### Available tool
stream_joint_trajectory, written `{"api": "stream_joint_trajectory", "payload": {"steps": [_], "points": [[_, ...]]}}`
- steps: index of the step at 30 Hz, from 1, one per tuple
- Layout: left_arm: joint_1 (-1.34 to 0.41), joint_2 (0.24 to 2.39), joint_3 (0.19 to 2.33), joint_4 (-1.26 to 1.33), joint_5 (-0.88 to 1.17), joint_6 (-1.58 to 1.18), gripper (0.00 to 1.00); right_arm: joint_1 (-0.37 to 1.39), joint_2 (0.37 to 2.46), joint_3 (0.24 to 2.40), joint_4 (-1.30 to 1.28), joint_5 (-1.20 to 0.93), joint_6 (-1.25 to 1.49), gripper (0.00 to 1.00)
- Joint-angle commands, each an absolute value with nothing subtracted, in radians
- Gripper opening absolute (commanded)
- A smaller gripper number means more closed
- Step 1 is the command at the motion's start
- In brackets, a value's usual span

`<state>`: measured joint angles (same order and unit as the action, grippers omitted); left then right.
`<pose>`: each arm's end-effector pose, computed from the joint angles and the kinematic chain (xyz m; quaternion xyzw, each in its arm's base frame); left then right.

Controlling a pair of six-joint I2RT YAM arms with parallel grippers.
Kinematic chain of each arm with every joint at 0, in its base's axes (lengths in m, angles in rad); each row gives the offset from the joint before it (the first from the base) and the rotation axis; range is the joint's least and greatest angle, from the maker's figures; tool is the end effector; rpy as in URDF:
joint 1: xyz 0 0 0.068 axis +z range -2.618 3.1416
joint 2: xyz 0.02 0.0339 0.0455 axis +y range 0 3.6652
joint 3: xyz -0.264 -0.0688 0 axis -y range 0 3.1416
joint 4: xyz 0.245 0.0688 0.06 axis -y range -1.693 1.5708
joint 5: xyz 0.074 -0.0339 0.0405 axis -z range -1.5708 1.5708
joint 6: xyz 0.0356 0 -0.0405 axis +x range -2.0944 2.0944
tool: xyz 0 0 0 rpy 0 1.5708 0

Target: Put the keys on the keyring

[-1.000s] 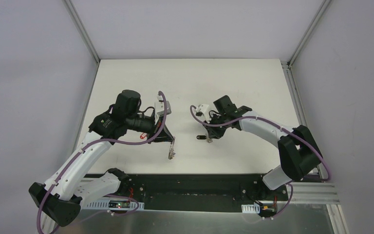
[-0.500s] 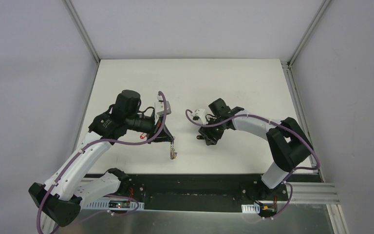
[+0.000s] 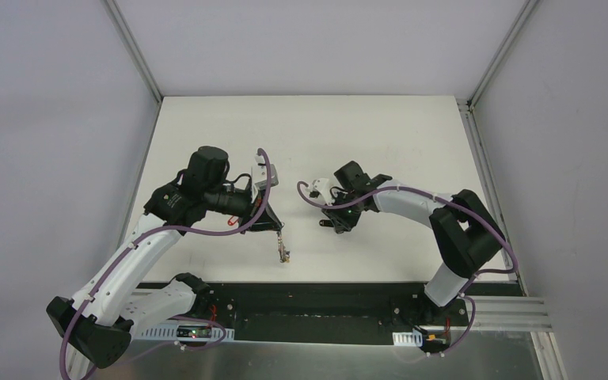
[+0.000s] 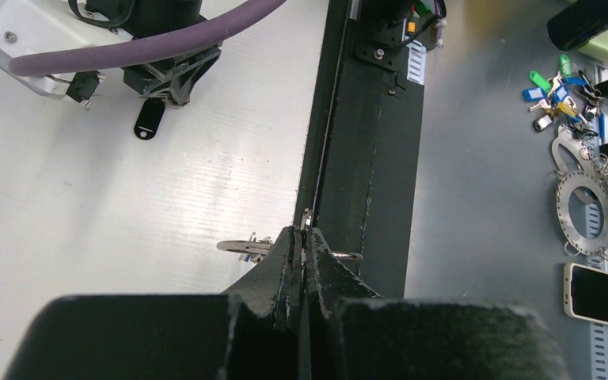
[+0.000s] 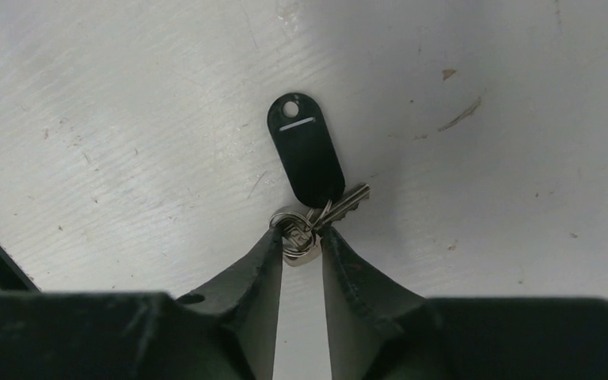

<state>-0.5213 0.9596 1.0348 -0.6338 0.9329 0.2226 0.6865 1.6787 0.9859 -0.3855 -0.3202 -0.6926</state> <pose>0.1497 -0.1189 0.3575 0.4870 0.6486 -0.4534 0.3696 0.2452 0.2154 0.1707 -0.6391 0.7140 0.1539 0.2411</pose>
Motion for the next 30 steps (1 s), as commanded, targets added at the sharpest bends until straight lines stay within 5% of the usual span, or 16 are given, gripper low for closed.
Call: {"api": "stream_joint_trajectory", "payload": {"steps": [1, 9, 30], "points": [[-0.511, 0.942, 1.041, -0.622, 0.945, 0.241, 0.0, 0.694, 1.673, 1.009, -0.39, -0.298, -0.702, 0.23], [-0.511, 0.943, 1.042, -0.624, 0.946, 0.245, 0.0, 0.689, 1.616, 1.017, -0.397, -0.303, -0.684, 0.01], [-0.511, 0.935, 1.046, -0.655, 0.931, 0.268, 0.0, 0.743, 1.52, 0.905, -0.273, -0.083, -0.662, 0.0]]}}
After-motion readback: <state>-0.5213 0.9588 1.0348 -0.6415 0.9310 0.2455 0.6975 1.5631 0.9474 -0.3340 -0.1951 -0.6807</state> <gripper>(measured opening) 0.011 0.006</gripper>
